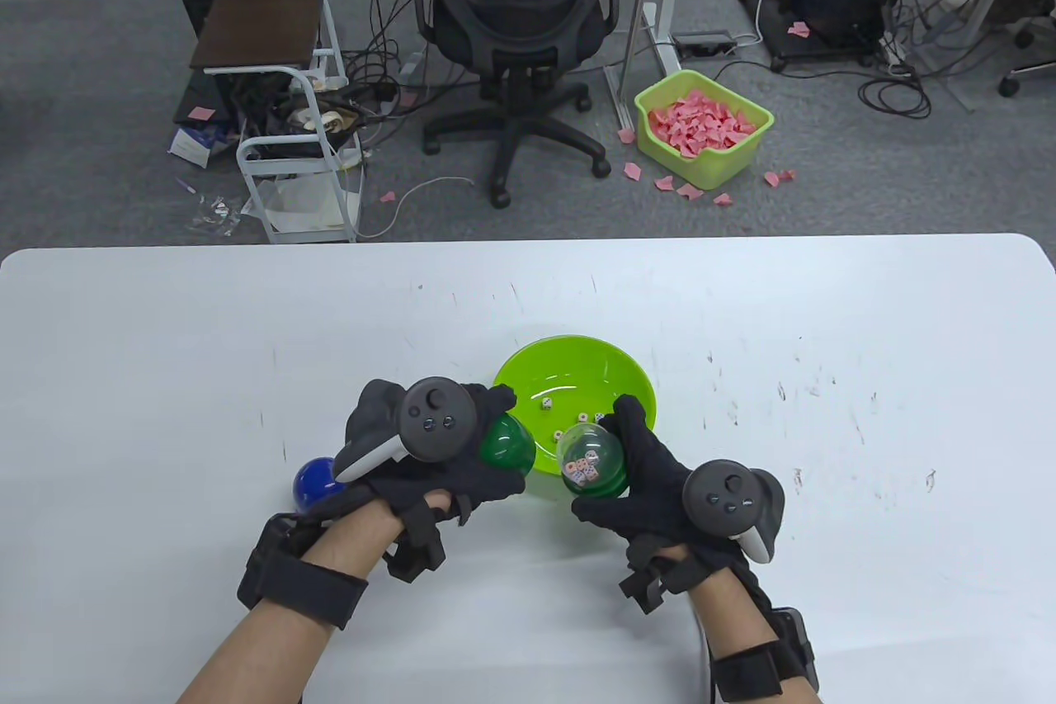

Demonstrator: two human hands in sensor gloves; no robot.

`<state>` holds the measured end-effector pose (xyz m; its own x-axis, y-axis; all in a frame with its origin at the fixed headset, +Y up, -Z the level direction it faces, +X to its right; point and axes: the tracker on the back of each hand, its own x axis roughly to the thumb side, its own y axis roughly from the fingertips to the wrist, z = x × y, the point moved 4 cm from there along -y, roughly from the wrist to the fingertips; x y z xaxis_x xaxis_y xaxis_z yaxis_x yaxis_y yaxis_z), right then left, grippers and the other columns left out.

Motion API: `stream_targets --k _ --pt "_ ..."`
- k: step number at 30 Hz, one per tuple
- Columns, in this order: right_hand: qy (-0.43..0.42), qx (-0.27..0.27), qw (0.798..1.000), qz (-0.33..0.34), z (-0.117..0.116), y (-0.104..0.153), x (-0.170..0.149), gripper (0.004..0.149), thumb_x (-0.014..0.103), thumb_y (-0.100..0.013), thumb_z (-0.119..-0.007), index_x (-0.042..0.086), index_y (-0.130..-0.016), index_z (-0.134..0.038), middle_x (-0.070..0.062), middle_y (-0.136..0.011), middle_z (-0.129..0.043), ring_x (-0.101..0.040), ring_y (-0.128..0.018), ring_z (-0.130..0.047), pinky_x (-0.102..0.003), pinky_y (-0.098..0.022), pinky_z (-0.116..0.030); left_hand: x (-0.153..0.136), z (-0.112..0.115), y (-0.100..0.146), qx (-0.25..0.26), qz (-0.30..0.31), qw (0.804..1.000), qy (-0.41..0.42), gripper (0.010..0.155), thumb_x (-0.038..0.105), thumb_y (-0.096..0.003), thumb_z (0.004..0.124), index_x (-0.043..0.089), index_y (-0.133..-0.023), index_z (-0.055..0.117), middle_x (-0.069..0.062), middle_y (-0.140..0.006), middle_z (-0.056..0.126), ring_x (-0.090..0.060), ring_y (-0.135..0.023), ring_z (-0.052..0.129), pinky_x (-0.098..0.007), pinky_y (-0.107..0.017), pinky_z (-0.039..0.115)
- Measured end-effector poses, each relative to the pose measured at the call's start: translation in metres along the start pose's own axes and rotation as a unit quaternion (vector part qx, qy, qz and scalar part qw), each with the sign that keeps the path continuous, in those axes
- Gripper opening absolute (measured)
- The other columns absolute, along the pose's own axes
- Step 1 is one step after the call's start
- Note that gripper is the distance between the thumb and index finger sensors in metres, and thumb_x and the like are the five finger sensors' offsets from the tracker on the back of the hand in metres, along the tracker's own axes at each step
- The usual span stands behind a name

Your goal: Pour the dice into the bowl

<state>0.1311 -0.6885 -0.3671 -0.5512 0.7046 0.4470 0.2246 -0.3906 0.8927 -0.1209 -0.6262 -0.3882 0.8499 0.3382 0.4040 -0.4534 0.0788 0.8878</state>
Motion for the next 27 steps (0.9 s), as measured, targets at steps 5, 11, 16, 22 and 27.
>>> stream_targets --k 5,11,16,22,27 --pt "-0.004 -0.021 1.000 -0.006 0.010 0.000 -0.004 0.113 0.048 -0.033 -0.100 0.003 -0.109 -0.029 -0.021 -0.108 -0.066 -0.047 -0.073 -0.087 -0.071 -0.059 -0.068 -0.015 0.033 -0.004 -0.028 -0.020 0.999 -0.038 0.094 0.059 -0.0341 0.097 0.023 -0.108 0.052 -0.018 -0.106 0.063 -0.043 -0.089 0.080 -0.056 -0.067 0.073" --pt "-0.007 -0.031 0.999 -0.005 0.014 0.000 -0.005 0.113 0.049 -0.033 -0.100 0.002 -0.109 -0.029 -0.021 -0.108 -0.067 -0.046 -0.073 -0.087 -0.071 -0.058 -0.069 -0.024 0.073 -0.008 -0.052 -0.032 0.992 -0.112 0.098 0.059 -0.0333 0.096 0.021 -0.109 0.047 -0.013 -0.108 0.067 -0.042 -0.096 0.072 -0.061 -0.071 0.067" --pt "-0.004 -0.030 1.000 -0.003 0.014 0.000 -0.004 0.113 0.049 -0.033 -0.100 0.003 -0.109 -0.030 -0.021 -0.108 -0.066 -0.046 -0.073 -0.087 -0.071 -0.059 -0.069 -0.027 0.097 -0.010 -0.073 -0.033 0.986 -0.149 0.096 0.058 -0.0337 0.095 0.023 -0.109 0.048 -0.010 -0.110 0.069 -0.042 -0.101 0.068 -0.062 -0.073 0.065" --pt "-0.002 -0.029 1.000 -0.001 0.014 0.000 -0.004 0.113 0.049 -0.033 -0.100 0.003 -0.109 -0.030 -0.022 -0.108 -0.066 -0.047 -0.073 -0.087 -0.071 -0.059 -0.068 -0.029 0.112 -0.011 -0.079 -0.032 0.982 -0.169 0.094 0.059 -0.0337 0.094 0.025 -0.108 0.050 -0.009 -0.110 0.070 -0.041 -0.102 0.067 -0.062 -0.073 0.064" --pt "-0.003 -0.030 1.000 0.001 0.013 0.001 -0.004 0.113 0.049 -0.033 -0.099 0.002 -0.109 -0.030 -0.022 -0.108 -0.067 -0.046 -0.073 -0.087 -0.071 -0.059 -0.068 -0.034 0.123 -0.009 -0.092 -0.036 0.981 -0.165 0.093 0.059 -0.0343 0.094 0.025 -0.108 0.049 -0.009 -0.110 0.068 -0.041 -0.102 0.067 -0.062 -0.073 0.064"
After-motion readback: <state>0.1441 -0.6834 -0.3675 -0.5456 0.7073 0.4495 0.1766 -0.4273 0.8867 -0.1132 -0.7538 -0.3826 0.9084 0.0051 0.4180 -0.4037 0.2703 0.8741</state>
